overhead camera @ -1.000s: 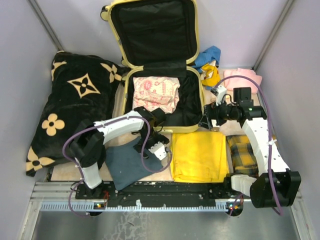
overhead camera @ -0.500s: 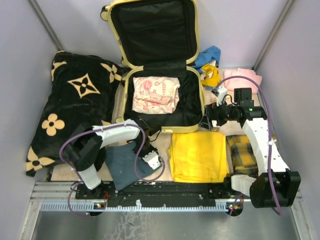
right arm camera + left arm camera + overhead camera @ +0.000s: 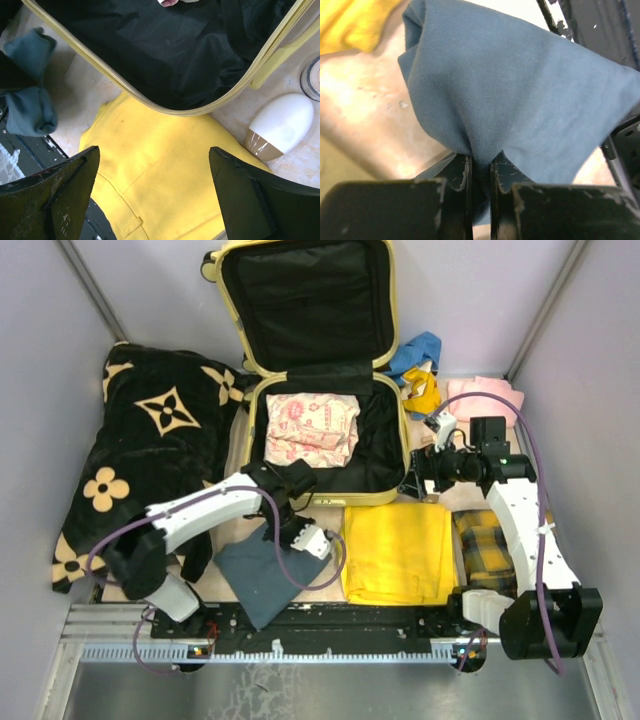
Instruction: Pack the luggage
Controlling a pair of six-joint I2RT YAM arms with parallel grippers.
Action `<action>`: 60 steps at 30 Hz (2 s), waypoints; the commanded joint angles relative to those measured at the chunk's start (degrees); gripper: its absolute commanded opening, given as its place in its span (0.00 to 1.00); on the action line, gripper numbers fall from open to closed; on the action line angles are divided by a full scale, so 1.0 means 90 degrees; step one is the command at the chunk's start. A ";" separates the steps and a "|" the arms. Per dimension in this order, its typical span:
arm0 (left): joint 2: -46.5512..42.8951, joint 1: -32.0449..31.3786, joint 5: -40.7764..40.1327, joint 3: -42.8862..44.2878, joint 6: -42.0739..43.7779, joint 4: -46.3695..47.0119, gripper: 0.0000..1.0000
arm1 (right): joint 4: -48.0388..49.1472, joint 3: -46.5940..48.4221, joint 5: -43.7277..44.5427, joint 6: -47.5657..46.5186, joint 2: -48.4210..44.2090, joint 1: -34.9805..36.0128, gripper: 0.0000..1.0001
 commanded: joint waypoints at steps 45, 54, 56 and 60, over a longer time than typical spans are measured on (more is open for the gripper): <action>0.1742 0.3680 0.1764 0.4030 -0.7047 0.1572 0.00 | 0.2009 -0.0118 -0.1233 0.3061 0.0525 0.0625 0.92; 0.1425 0.3866 0.1716 0.3485 -0.7410 0.1953 0.00 | 0.2784 -0.0604 0.0377 0.5221 0.0569 0.2671 0.97; 0.1397 0.3866 0.1715 0.3399 -0.7487 0.1999 0.00 | 0.2630 -0.0614 0.0747 0.5499 0.0684 0.2876 0.99; 0.1342 0.3893 0.1723 0.3233 -0.7801 0.2075 0.00 | 0.3173 -0.1231 0.1144 0.6664 0.0511 0.3019 0.98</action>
